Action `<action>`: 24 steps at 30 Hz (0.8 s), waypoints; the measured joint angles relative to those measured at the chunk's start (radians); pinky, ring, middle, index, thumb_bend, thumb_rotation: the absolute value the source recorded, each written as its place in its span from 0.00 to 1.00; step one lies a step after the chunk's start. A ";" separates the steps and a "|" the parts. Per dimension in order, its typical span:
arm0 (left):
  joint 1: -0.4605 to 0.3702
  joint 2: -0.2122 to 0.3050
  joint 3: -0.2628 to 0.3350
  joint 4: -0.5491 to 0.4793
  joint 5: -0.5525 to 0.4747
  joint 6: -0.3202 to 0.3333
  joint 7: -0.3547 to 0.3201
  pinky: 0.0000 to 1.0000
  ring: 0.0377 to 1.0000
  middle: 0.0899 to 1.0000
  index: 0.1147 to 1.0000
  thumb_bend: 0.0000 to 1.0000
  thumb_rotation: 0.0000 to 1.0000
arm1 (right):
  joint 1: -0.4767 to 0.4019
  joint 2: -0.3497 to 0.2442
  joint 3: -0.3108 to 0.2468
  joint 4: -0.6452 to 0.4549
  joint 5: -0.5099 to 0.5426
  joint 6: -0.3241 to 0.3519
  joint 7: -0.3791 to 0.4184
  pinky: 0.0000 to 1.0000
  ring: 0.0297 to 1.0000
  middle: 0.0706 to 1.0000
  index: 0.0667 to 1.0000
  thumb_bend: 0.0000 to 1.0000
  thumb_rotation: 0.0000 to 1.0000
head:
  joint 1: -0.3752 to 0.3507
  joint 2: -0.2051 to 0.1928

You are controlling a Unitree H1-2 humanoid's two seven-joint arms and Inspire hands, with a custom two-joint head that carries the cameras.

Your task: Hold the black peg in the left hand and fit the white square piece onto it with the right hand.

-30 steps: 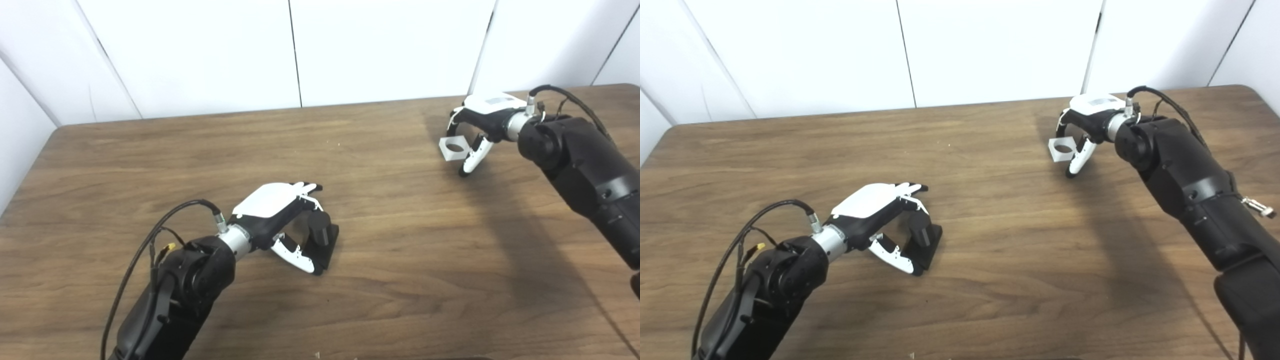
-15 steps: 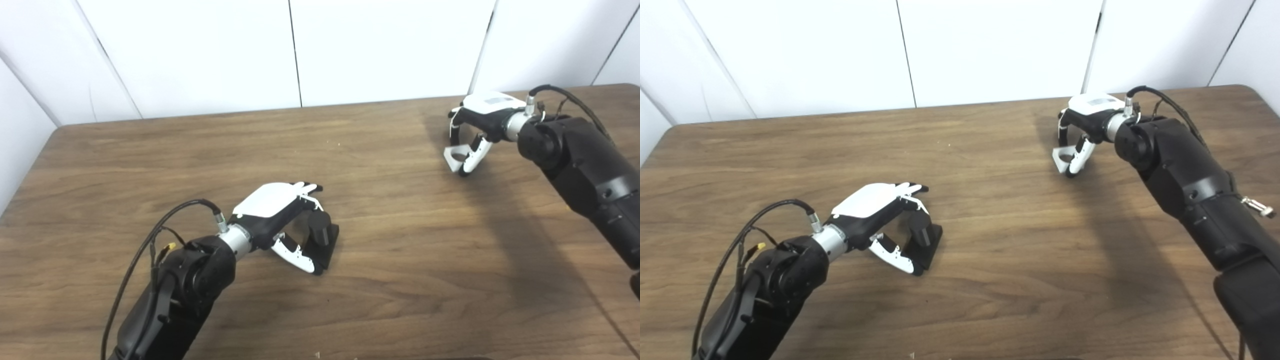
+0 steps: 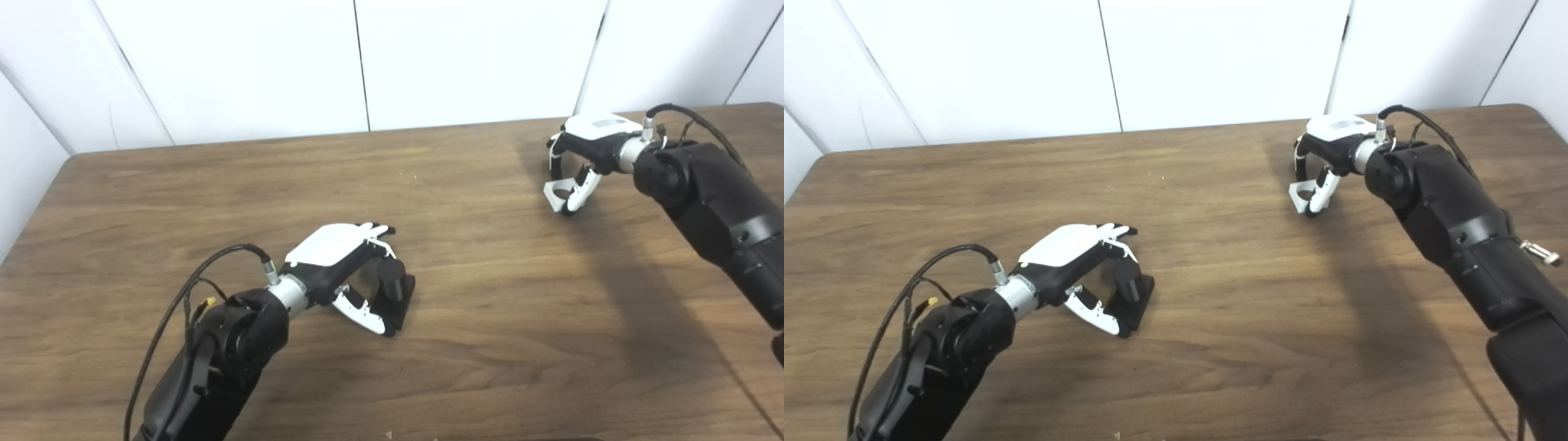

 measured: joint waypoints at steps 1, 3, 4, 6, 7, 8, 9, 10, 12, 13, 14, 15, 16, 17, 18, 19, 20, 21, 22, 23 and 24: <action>0.000 0.000 0.000 0.000 0.000 0.000 -0.001 1.00 1.00 0.98 0.57 0.88 0.30 | 0.000 0.000 0.000 0.000 0.000 0.000 0.000 1.00 1.00 0.89 0.45 0.52 0.15 | 0.000 0.000; -0.001 0.000 0.000 0.000 0.000 0.000 -0.001 1.00 1.00 0.98 0.57 0.88 0.30 | 0.000 0.000 -0.001 0.000 0.000 -0.001 0.000 1.00 1.00 0.89 0.45 0.52 0.14 | 0.000 0.002; -0.001 0.000 0.000 0.000 0.000 0.000 0.000 1.00 1.00 0.98 0.57 0.88 0.30 | 0.000 0.000 -0.001 0.000 0.000 -0.001 0.000 1.00 1.00 0.89 0.45 0.52 0.14 | 0.002 0.002; -0.001 0.000 0.000 0.000 0.000 0.000 -0.001 1.00 1.00 0.98 0.58 0.88 0.30 | 0.001 -0.001 -0.001 -0.003 0.000 -0.001 0.000 1.00 1.00 0.89 0.45 0.52 0.14 | 0.002 0.002; -0.001 -0.001 0.000 0.000 0.000 0.000 -0.001 1.00 1.00 0.98 0.58 0.88 0.30 | 0.003 -0.001 -0.001 -0.008 0.000 -0.001 0.000 1.00 1.00 0.89 0.45 0.52 0.14 | 0.000 0.002; -0.001 -0.001 0.000 0.000 0.000 0.000 -0.001 1.00 1.00 0.98 0.58 0.88 0.31 | 0.005 -0.001 -0.001 -0.017 -0.002 -0.001 0.000 1.00 1.00 0.89 0.45 0.52 0.14 | -0.002 0.003; -0.001 0.000 0.000 0.000 0.000 0.000 -0.001 1.00 1.00 0.98 0.58 0.88 0.31 | 0.009 -0.002 -0.002 -0.029 -0.005 0.000 0.001 1.00 1.00 0.89 0.45 0.52 0.14 | -0.002 0.003; -0.001 0.000 0.000 0.000 0.000 0.000 0.000 1.00 1.00 0.98 0.58 0.88 0.30 | 0.014 -0.003 -0.004 -0.042 -0.005 0.000 0.001 1.00 1.00 0.89 0.45 0.52 0.14 | -0.002 0.003; -0.001 0.000 0.000 0.000 0.000 -0.001 0.000 1.00 1.00 0.98 0.58 0.88 0.30 | 0.021 -0.003 -0.007 -0.064 -0.005 -0.001 0.002 1.00 1.00 0.89 0.45 0.52 0.14 | -0.003 0.003; -0.001 0.000 0.000 0.000 0.000 -0.001 0.001 1.00 1.00 0.98 0.58 0.88 0.30 | 0.023 -0.003 -0.010 -0.076 -0.004 -0.004 0.002 1.00 1.00 0.89 0.45 0.52 0.14 | -0.003 0.003; -0.001 0.000 0.000 0.000 0.000 -0.001 0.001 1.00 1.00 0.98 0.58 0.88 0.30 | 0.025 -0.003 -0.014 -0.083 -0.003 -0.007 0.002 1.00 1.00 0.88 0.45 0.52 0.14 | -0.003 0.003; -0.001 -0.001 0.000 0.000 0.000 -0.001 0.001 1.00 1.00 0.98 0.58 0.88 0.30 | 0.029 -0.004 -0.020 -0.097 0.000 -0.009 0.002 1.00 1.00 0.88 0.45 0.52 0.14 | -0.003 0.003; -0.001 0.000 0.000 0.000 -0.001 -0.002 0.001 1.00 1.00 0.98 0.58 0.88 0.30 | 0.034 -0.007 -0.027 -0.121 0.004 -0.012 0.002 1.00 1.00 0.88 0.45 0.52 0.14 | -0.003 0.003; -0.001 0.000 0.000 0.000 -0.001 -0.002 0.001 1.00 1.00 0.98 0.58 0.88 0.30 | 0.035 -0.009 -0.030 -0.137 0.007 -0.015 0.002 1.00 1.00 0.88 0.45 0.52 0.14 | -0.005 0.003; -0.001 -0.001 0.000 0.001 0.000 -0.002 0.001 1.00 1.00 0.98 0.58 0.88 0.30 | 0.036 -0.011 -0.034 -0.156 0.010 -0.016 0.004 1.00 1.00 0.88 0.45 0.52 0.14 | -0.005 0.003; -0.001 -0.001 0.000 0.001 0.000 -0.002 0.001 1.00 1.00 0.97 0.58 0.88 0.31 | 0.038 -0.013 -0.038 -0.179 0.011 -0.016 0.006 1.00 1.00 0.88 0.45 0.52 0.14 | -0.005 0.003; -0.002 0.000 0.000 0.001 0.000 -0.002 0.001 1.00 1.00 0.97 0.58 0.88 0.31 | 0.038 -0.015 -0.041 -0.206 0.013 -0.016 0.009 1.00 1.00 0.88 0.45 0.52 0.14 | -0.005 0.003; -0.002 -0.001 0.000 0.002 0.000 -0.002 0.001 1.00 1.00 0.97 0.58 0.88 0.31 | 0.038 -0.017 -0.044 -0.232 0.014 -0.015 0.016 1.00 1.00 0.88 0.45 0.52 0.14 | -0.005 0.003; -0.002 -0.001 0.000 0.002 -0.001 -0.002 0.002 1.00 1.00 0.97 0.58 0.88 0.30 | 0.038 -0.016 -0.046 -0.251 0.015 -0.016 0.020 1.00 1.00 0.87 0.45 0.52 0.14 | -0.009 0.002; -0.002 -0.001 0.000 0.004 -0.001 -0.003 0.003 1.00 1.00 0.97 0.58 0.88 0.30 | 0.039 -0.016 -0.047 -0.270 0.018 -0.016 0.023 1.00 1.00 0.87 0.45 0.52 0.14 | -0.009 0.002; -0.002 -0.001 0.000 0.004 -0.001 -0.004 0.005 1.00 1.00 0.97 0.58 0.88 0.30 | 0.041 -0.014 -0.050 -0.291 0.023 -0.017 0.025 1.00 1.00 0.86 0.45 0.52 0.14 | -0.011 0.003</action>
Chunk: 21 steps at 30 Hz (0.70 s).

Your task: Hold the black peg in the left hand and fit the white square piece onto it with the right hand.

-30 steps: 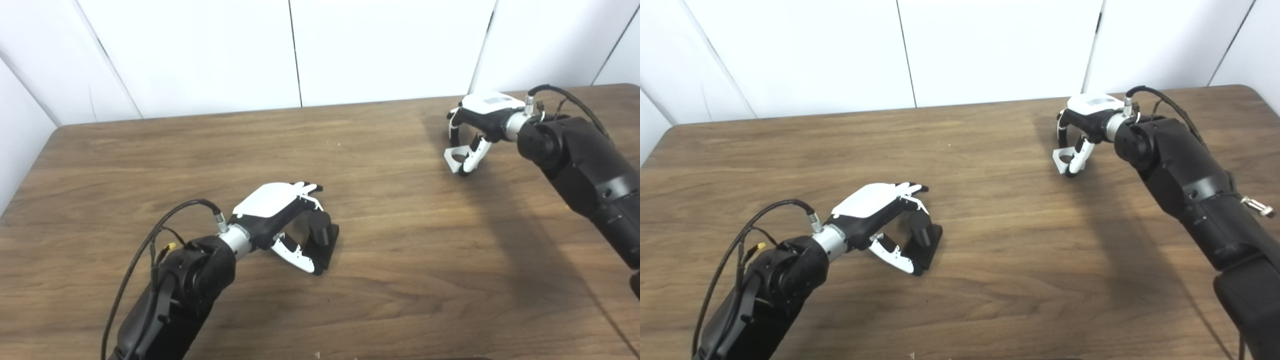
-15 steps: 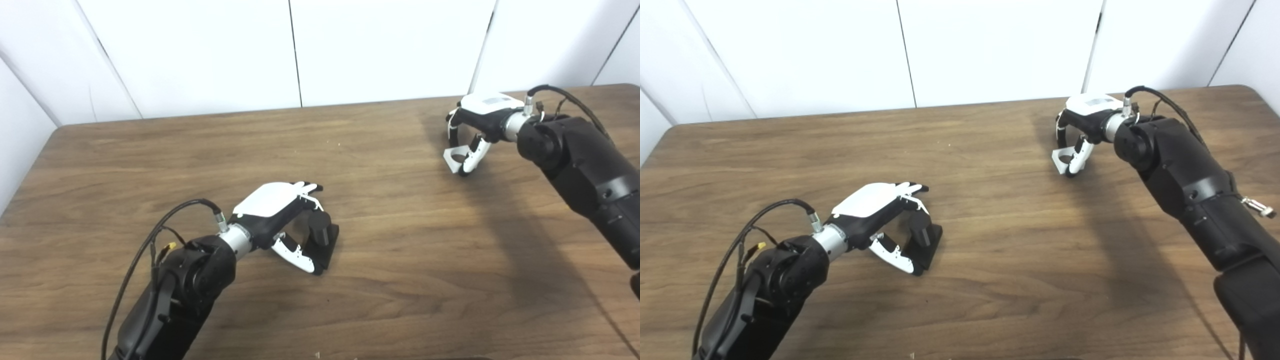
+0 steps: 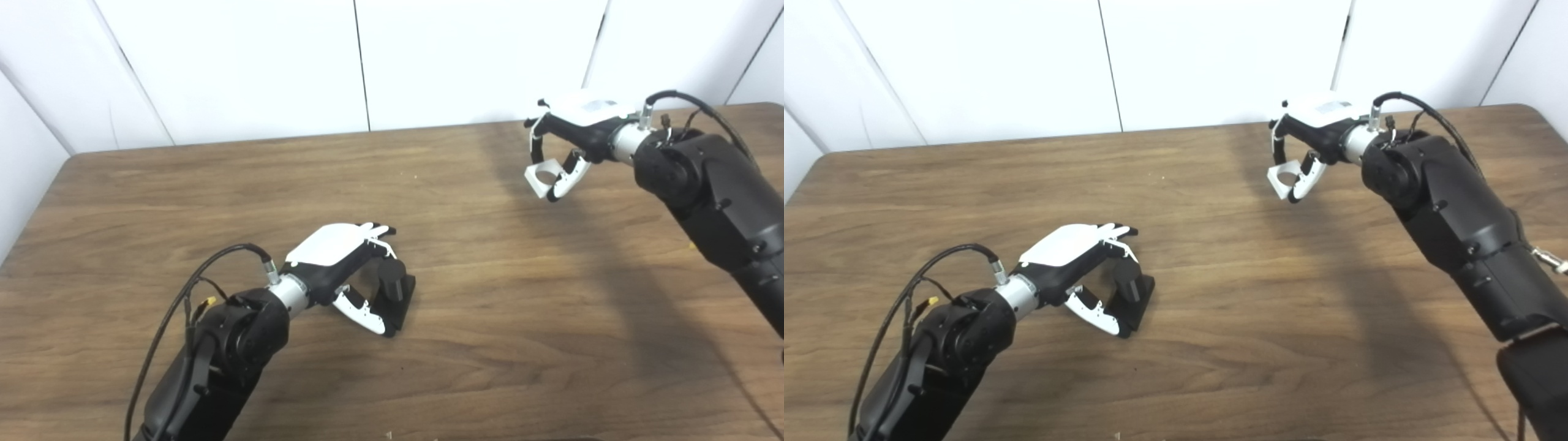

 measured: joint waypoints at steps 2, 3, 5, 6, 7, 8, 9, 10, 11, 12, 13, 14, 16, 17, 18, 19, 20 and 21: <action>0.000 0.000 0.000 0.002 0.000 -0.002 0.003 1.00 1.00 0.97 0.58 0.88 0.30 | 0.006 0.009 -0.005 -0.038 0.011 -0.005 0.000 1.00 1.00 0.86 0.45 0.52 0.14 | -0.002 0.000; 0.000 -0.001 0.000 0.003 0.000 -0.003 0.004 1.00 1.00 0.97 0.58 0.88 0.31 | 0.009 0.015 -0.006 -0.054 0.015 -0.005 0.001 1.00 1.00 0.86 0.45 0.52 0.14 | 0.000 -0.002; -0.001 -0.003 -0.002 0.004 0.000 -0.002 0.004 1.00 1.00 0.97 0.58 0.88 0.31 | 0.017 0.026 -0.007 -0.084 0.023 -0.005 0.007 1.00 1.00 0.86 0.45 0.52 0.14 | 0.002 0.000; -0.001 -0.005 -0.002 0.004 0.001 -0.002 0.004 1.00 1.00 0.97 0.58 0.88 0.32 | 0.022 0.028 -0.006 -0.098 0.025 -0.005 0.014 1.00 1.00 0.86 0.45 0.52 0.14 | 0.003 0.000; -0.001 -0.006 -0.003 0.005 0.001 -0.002 0.004 1.00 1.00 0.97 0.58 0.88 0.32 | 0.025 0.032 -0.006 -0.115 0.028 -0.004 0.024 1.00 1.00 0.86 0.45 0.52 0.14 | 0.003 0.002; -0.001 -0.006 -0.003 0.005 0.001 -0.002 0.004 1.00 1.00 0.97 0.58 0.88 0.32 | 0.028 0.035 -0.007 -0.137 0.029 -0.003 0.032 1.00 1.00 0.86 0.45 0.52 0.14 | 0.003 0.002; -0.001 -0.006 -0.003 0.005 0.001 -0.002 0.004 1.00 1.00 0.97 0.58 0.88 0.32 | 0.030 0.039 -0.007 -0.153 0.030 -0.003 0.039 1.00 1.00 0.86 0.45 0.52 0.14 | 0.002 0.002; -0.001 -0.006 -0.003 0.006 0.001 -0.002 0.004 1.00 1.00 0.97 0.58 0.88 0.31 | 0.031 0.044 -0.007 -0.171 0.033 -0.003 0.047 1.00 1.00 0.86 0.45 0.52 0.14 | 0.002 0.000; -0.002 -0.006 -0.003 0.006 0.002 -0.001 0.004 1.00 1.00 0.97 0.58 0.88 0.31 | 0.032 0.052 -0.007 -0.193 0.037 -0.001 0.057 1.00 1.00 0.85 0.45 0.52 0.15 | 0.002 0.000; -0.002 -0.006 -0.003 0.006 0.002 0.000 0.004 1.00 1.00 0.97 0.58 0.88 0.31 | 0.033 0.061 -0.006 -0.220 0.043 0.002 0.071 1.00 1.00 0.85 0.45 0.52 0.15 | 0.002 0.000; -0.002 -0.007 -0.004 0.006 0.003 0.001 0.004 1.00 1.00 0.97 0.58 0.88 0.31 | 0.033 0.068 -0.006 -0.237 0.046 0.003 0.078 1.00 1.00 0.85 0.45 0.52 0.15 | 0.002 0.000; -0.003 -0.007 -0.005 0.006 0.003 0.002 0.004 1.00 1.00 0.97 0.58 0.88 0.30 | 0.032 0.077 -0.006 -0.255 0.049 0.005 0.090 1.00 1.00 0.85 0.45 0.52 0.15 | 0.002 0.000; -0.004 -0.009 -0.006 0.008 0.004 0.002 0.004 1.00 1.00 0.97 0.59 0.88 0.30 | 0.033 0.097 -0.005 -0.294 0.054 0.013 0.120 1.00 1.00 0.85 0.45 0.52 0.15 | 0.002 0.002; -0.005 -0.010 -0.007 0.010 0.004 0.002 0.004 1.00 1.00 0.97 0.59 0.88 0.30 | 0.033 0.106 -0.004 -0.309 0.057 0.016 0.133 1.00 1.00 0.85 0.45 0.52 0.15 | 0.002 0.002; -0.007 -0.011 -0.008 0.012 0.004 0.002 0.004 1.00 1.00 0.97 0.59 0.88 0.30 | 0.033 0.116 -0.004 -0.322 0.063 0.020 0.146 1.00 1.00 0.85 0.45 0.52 0.15 | 0.000 0.000; -0.008 -0.012 -0.008 0.014 0.004 0.002 0.004 1.00 1.00 0.97 0.59 0.88 0.30 | 0.033 0.126 -0.004 -0.336 0.067 0.030 0.158 1.00 1.00 0.85 0.45 0.52 0.15 | 0.003 0.002; -0.010 -0.014 -0.009 0.018 0.004 0.002 0.004 1.00 1.00 0.97 0.59 0.88 0.30 | 0.033 0.137 -0.005 -0.352 0.073 0.041 0.176 1.00 1.00 0.85 0.45 0.52 0.15 | 0.003 0.002; -0.013 -0.016 -0.009 0.020 0.004 0.002 0.004 1.00 1.00 0.97 0.59 0.88 0.29 | 0.033 0.144 -0.004 -0.361 0.079 0.043 0.184 1.00 1.00 0.85 0.45 0.52 0.14 | 0.003 0.000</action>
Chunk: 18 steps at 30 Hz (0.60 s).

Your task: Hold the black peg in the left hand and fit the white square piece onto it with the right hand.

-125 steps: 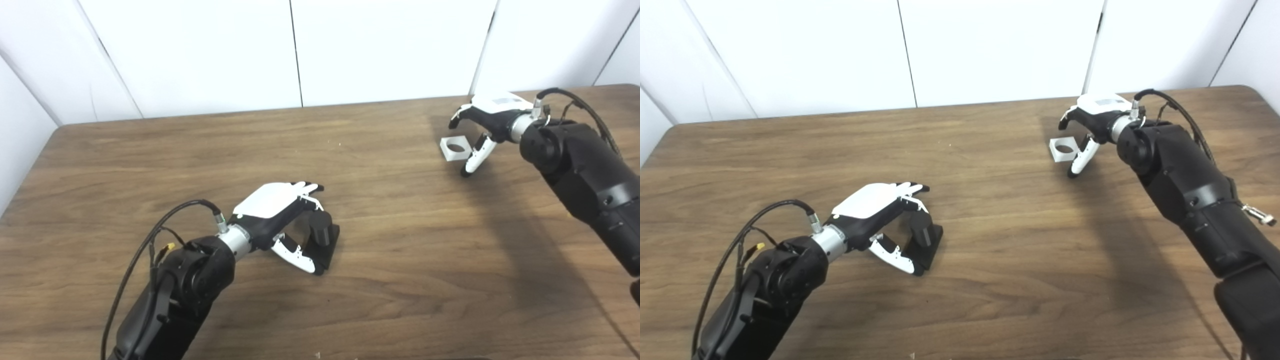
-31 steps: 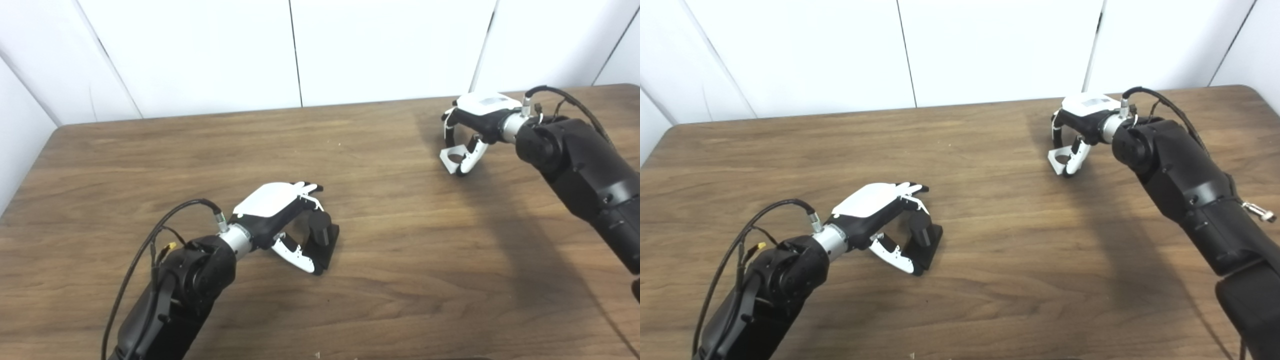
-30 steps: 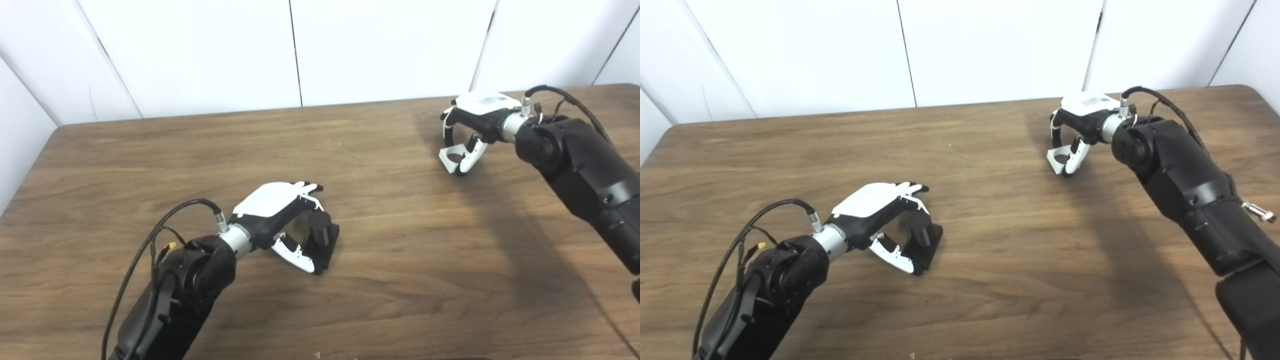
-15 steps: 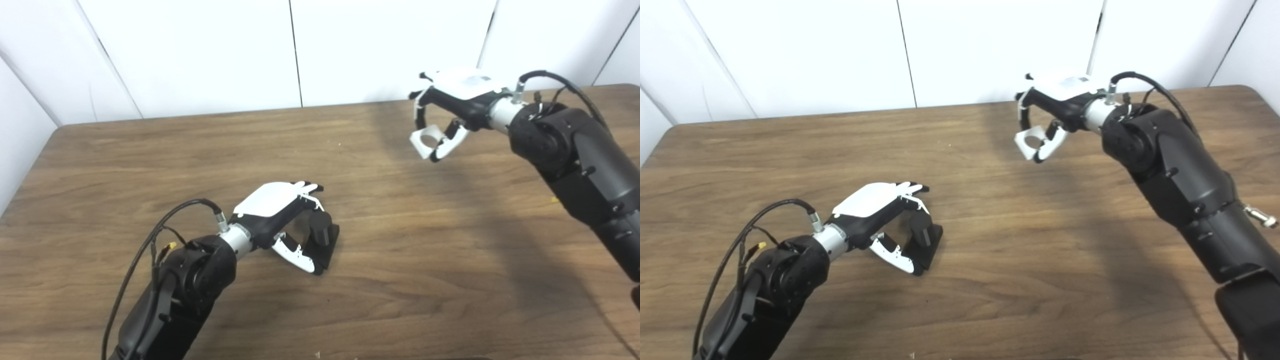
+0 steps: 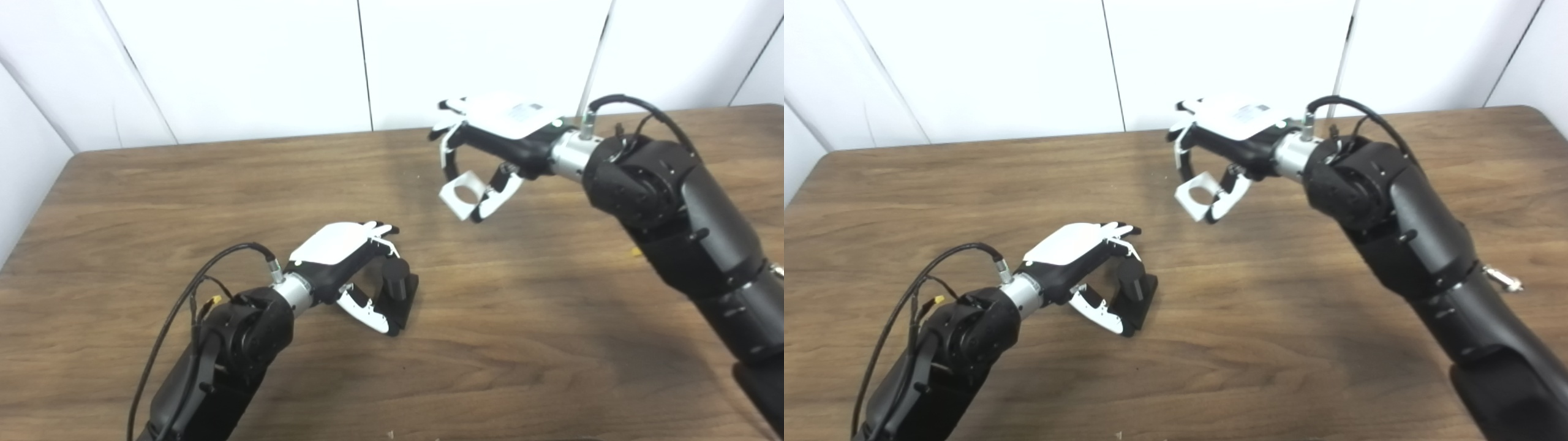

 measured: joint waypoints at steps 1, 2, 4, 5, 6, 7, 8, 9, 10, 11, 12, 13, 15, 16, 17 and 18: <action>-0.001 -0.002 0.000 0.001 0.000 0.000 0.000 1.00 1.00 0.97 0.58 0.88 0.30 | 0.000 0.005 0.001 -0.010 0.004 0.001 0.012 1.00 1.00 0.85 0.45 0.52 0.14 | 0.000 -0.002; -0.002 -0.004 0.000 0.002 0.000 0.000 0.001 1.00 1.00 0.97 0.59 0.88 0.30 | 0.000 0.011 0.002 -0.019 0.006 0.002 0.024 1.00 1.00 0.85 0.45 0.52 0.14 | 0.000 0.000; -0.002 -0.007 0.000 0.004 0.000 0.000 0.001 1.00 1.00 0.97 0.59 0.88 0.30 | 0.000 0.018 0.012 -0.041 0.007 0.009 0.051 1.00 1.00 0.85 0.45 0.52 0.14 | 0.002 -0.002; -0.002 -0.007 0.000 0.005 0.000 0.000 0.002 1.00 1.00 0.97 0.59 0.88 0.30 | 0.000 0.022 0.020 -0.052 0.007 0.011 0.066 1.00 1.00 0.85 0.45 0.52 0.14 | 0.000 -0.002; -0.002 -0.008 0.000 0.006 0.000 0.000 0.003 1.00 1.00 0.97 0.59 0.88 0.31 | 0.000 0.026 0.024 -0.059 0.007 0.014 0.078 1.00 1.00 0.85 0.45 0.52 0.14 | 0.002 -0.002; -0.003 -0.008 0.000 0.007 0.000 -0.001 0.004 1.00 1.00 0.97 0.59 0.88 0.31 | 0.000 0.032 0.027 -0.066 0.007 0.016 0.087 1.00 1.00 0.85 0.45 0.52 0.14 | 0.002 -0.002; -0.004 -0.008 0.000 0.008 0.000 -0.002 0.005 1.00 1.00 0.97 0.59 0.88 0.31 | 0.001 0.038 0.030 -0.074 0.006 0.021 0.096 1.00 1.00 0.85 0.45 0.52 0.14 | 0.003 0.000; -0.004 -0.008 0.000 0.008 0.000 -0.002 0.005 1.00 1.00 0.97 0.58 0.88 0.31 | 0.001 0.043 0.031 -0.080 0.006 0.027 0.101 1.00 1.00 0.85 0.45 0.52 0.14 | 0.002 0.002; -0.004 -0.008 0.000 0.009 0.000 -0.002 0.006 1.00 1.00 0.97 0.58 0.88 0.31 | 0.000 0.050 0.032 -0.086 0.005 0.034 0.108 1.00 1.00 0.85 0.45 0.52 0.14 | 0.002 0.002; -0.004 -0.008 0.000 0.010 0.000 -0.002 0.007 1.00 1.00 0.97 0.58 0.88 0.31 | 0.000 0.056 0.034 -0.092 0.004 0.038 0.115 1.00 1.00 0.86 0.45 0.52 0.14 | 0.002 0.002; -0.004 -0.008 0.000 0.010 0.000 -0.001 0.007 1.00 1.00 0.97 0.58 0.88 0.31 | 0.000 0.064 0.039 -0.098 0.002 0.038 0.122 1.00 1.00 0.86 0.45 0.52 0.14 | 0.002 0.002; -0.004 -0.008 0.000 0.010 0.000 -0.001 0.007 1.00 1.00 0.97 0.58 0.88 0.31 | 0.000 0.068 0.042 -0.103 0.001 0.038 0.128 1.00 1.00 0.86 0.45 0.52 0.14 | 0.002 0.002; -0.004 -0.008 0.000 0.010 0.000 0.000 0.007 1.00 1.00 0.97 0.58 0.87 0.31 | 0.000 0.079 0.045 -0.110 -0.001 0.038 0.135 1.00 1.00 0.86 0.45 0.52 0.14 | 0.002 0.000; -0.004 -0.008 0.000 0.010 0.000 0.000 0.007 1.00 1.00 0.97 0.58 0.87 0.31 | 0.000 0.084 0.047 -0.110 -0.003 0.037 0.135 1.00 1.00 0.86 0.45 0.52 0.14 | 0.002 0.000; -0.004 -0.008 0.000 0.010 0.000 0.000 0.008 1.00 1.00 0.97 0.58 0.87 0.31 | 0.000 0.088 0.049 -0.110 -0.005 0.036 0.135 1.00 1.00 0.86 0.45 0.52 0.14 | 0.002 0.002; -0.004 -0.008 0.000 0.009 0.000 0.000 0.008 1.00 1.00 0.97 0.58 0.87 0.31 | 0.000 0.091 0.055 -0.110 -0.008 0.033 0.135 1.00 1.00 0.86 0.45 0.52 0.14 | 0.002 0.002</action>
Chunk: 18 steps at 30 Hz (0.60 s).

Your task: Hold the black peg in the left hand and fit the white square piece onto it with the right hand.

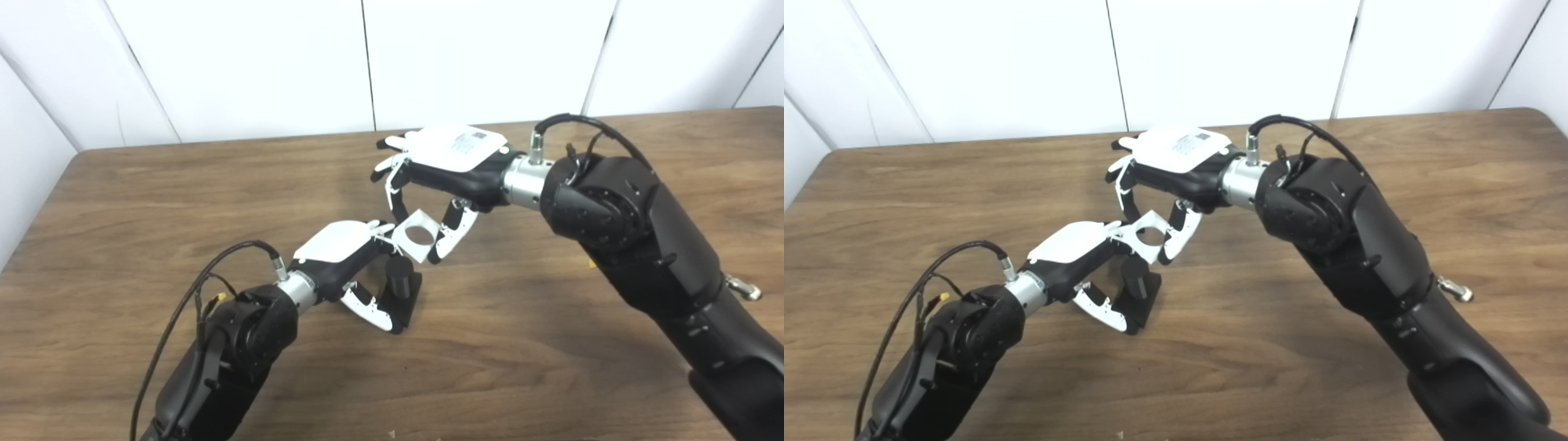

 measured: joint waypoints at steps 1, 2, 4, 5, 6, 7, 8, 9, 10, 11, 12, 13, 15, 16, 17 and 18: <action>0.000 0.000 0.000 0.000 0.000 0.000 0.000 1.00 1.00 0.97 0.58 0.87 0.30 | 0.000 0.001 0.004 0.000 -0.003 -0.001 0.000 1.00 1.00 0.86 0.45 0.52 0.14 | 0.000 0.000; 0.000 0.000 0.000 0.000 0.000 0.001 0.000 1.00 1.00 0.97 0.58 0.87 0.30 | 0.000 0.001 0.008 0.000 -0.005 -0.001 0.001 1.00 1.00 0.86 0.45 0.52 0.14 | 0.000 0.002; 0.000 -0.001 0.000 0.000 0.000 0.002 0.000 1.00 1.00 0.97 0.59 0.87 0.30 | 0.000 0.002 0.015 0.000 -0.009 -0.001 0.008 1.00 1.00 0.86 0.45 0.52 0.14 | -0.002 0.003; 0.000 -0.002 0.000 0.000 0.000 0.002 0.000 1.00 1.00 0.97 0.59 0.87 0.30 | 0.000 0.002 0.018 0.000 -0.012 -0.001 0.010 1.00 1.00 0.86 0.45 0.52 0.14 | -0.002 0.005; 0.000 -0.003 0.000 0.000 0.000 0.002 0.000 1.00 1.00 0.97 0.59 0.87 0.30 | 0.000 0.003 0.020 0.000 -0.014 -0.001 0.011 1.00 1.00 0.86 0.45 0.52 0.14 | 0.000 0.008; 0.000 -0.003 0.000 0.000 0.000 0.002 0.000 1.00 1.00 0.97 0.59 0.87 0.31 | 0.000 0.006 0.022 0.000 -0.017 -0.001 0.012 1.00 1.00 0.86 0.45 0.52 0.14 | 0.000 0.008; 0.000 -0.004 0.000 0.000 0.000 0.003 0.000 1.00 1.00 0.97 0.59 0.86 0.30 | 0.000 0.007 0.024 0.000 -0.020 -0.001 0.013 1.00 1.00 0.86 0.45 0.52 0.14 | 0.000 0.008; 0.000 -0.004 0.000 0.000 0.000 0.003 -0.001 1.00 1.00 0.97 0.59 0.86 0.30 | 0.000 0.010 0.026 0.001 -0.022 -0.001 0.013 1.00 1.00 0.86 0.45 0.52 0.14 | 0.000 0.008; -0.001 -0.004 0.000 0.000 0.000 0.003 -0.001 1.00 1.00 0.97 0.59 0.86 0.30 | 0.000 0.011 0.027 0.001 -0.023 -0.002 0.013 1.00 1.00 0.86 0.45 0.52 0.14 | -0.003 0.008; -0.001 -0.004 0.000 0.000 0.000 0.003 -0.001 1.00 1.00 0.97 0.60 0.86 0.30 | 0.001 0.013 0.029 0.003 -0.024 -0.002 0.013 1.00 1.00 0.86 0.45 0.52 0.14 | -0.005 0.008; -0.001 -0.004 0.000 0.000 0.000 0.004 -0.002 1.00 1.00 0.97 0.60 0.86 0.30 | 0.001 0.014 0.030 0.004 -0.025 -0.003 0.013 1.00 1.00 0.86 0.45 0.52 0.14 | -0.005 0.008; -0.002 -0.004 0.000 0.000 0.000 0.004 -0.003 1.00 1.00 0.97 0.60 0.86 0.30 | 0.001 0.016 0.032 0.006 -0.027 -0.003 0.012 1.00 1.00 0.86 0.45 0.52 0.14 | -0.005 0.008; -0.003 -0.004 0.000 0.000 0.000 0.004 -0.004 1.00 1.00 0.97 0.60 0.86 0.30 | 0.001 0.018 0.033 0.011 -0.029 -0.004 0.012 1.00 1.00 0.86 0.45 0.52 0.14 | -0.002 0.009; -0.003 -0.004 0.000 0.000 0.000 0.004 -0.004 1.00 1.00 0.97 0.59 0.86 0.30 | 0.001 0.019 0.034 0.016 -0.030 -0.007 0.012 1.00 1.00 0.86 0.45 0.52 0.14 | -0.003 0.008; -0.003 -0.004 0.000 0.000 0.000 0.005 -0.004 1.00 1.00 0.97 0.59 0.86 0.29 | 0.001 0.020 0.035 0.023 -0.031 -0.011 0.011 1.00 1.00 0.85 0.45 0.52 0.14 | -0.003 0.008; -0.003 -0.004 0.000 0.000 0.000 0.005 -0.004 1.00 1.00 0.97 0.59 0.86 0.29 | 0.001 0.021 0.037 0.032 -0.034 -0.019 0.010 1.00 1.00 0.85 0.45 0.52 0.14 | -0.003 0.008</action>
